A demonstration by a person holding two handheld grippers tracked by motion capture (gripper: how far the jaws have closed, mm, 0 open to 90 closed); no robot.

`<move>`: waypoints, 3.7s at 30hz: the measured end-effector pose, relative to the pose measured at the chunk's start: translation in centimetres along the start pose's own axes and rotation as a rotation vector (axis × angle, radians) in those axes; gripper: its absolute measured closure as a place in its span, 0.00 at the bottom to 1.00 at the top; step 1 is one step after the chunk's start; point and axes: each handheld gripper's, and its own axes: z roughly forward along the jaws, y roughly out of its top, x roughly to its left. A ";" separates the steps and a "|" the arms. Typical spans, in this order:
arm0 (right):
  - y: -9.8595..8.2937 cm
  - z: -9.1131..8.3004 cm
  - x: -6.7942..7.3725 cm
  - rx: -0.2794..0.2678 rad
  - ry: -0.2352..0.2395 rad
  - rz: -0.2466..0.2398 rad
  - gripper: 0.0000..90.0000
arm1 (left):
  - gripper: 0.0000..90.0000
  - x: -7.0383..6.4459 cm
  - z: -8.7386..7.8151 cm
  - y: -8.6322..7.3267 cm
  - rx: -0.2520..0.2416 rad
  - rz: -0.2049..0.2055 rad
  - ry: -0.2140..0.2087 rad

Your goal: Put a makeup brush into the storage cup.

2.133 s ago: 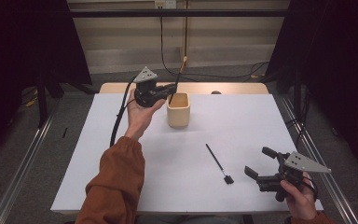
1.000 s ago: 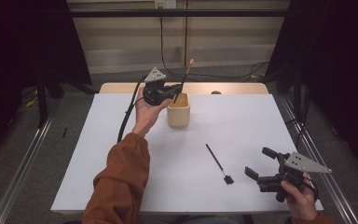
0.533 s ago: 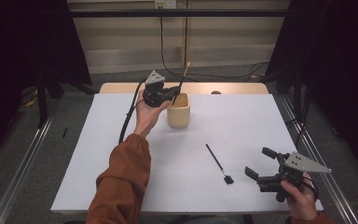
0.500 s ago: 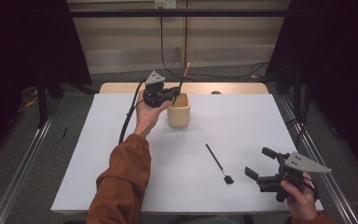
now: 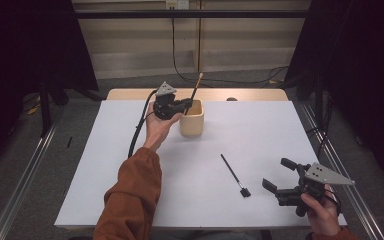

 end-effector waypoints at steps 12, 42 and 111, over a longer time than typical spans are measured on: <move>0.0 0.1 0.0 0.003 0.002 0.001 0.00 | 0.93 0.1 -0.3 -0.7 0.015 0.002 -0.009; 0.0 0.1 0.0 0.006 0.004 0.002 0.00 | 0.61 -0.1 -0.4 -1.0 0.021 -0.019 -0.002; -0.1 0.3 0.2 0.019 0.003 -0.011 0.00 | 0.03 -1.6 -14.1 -7.3 -0.068 -0.065 0.129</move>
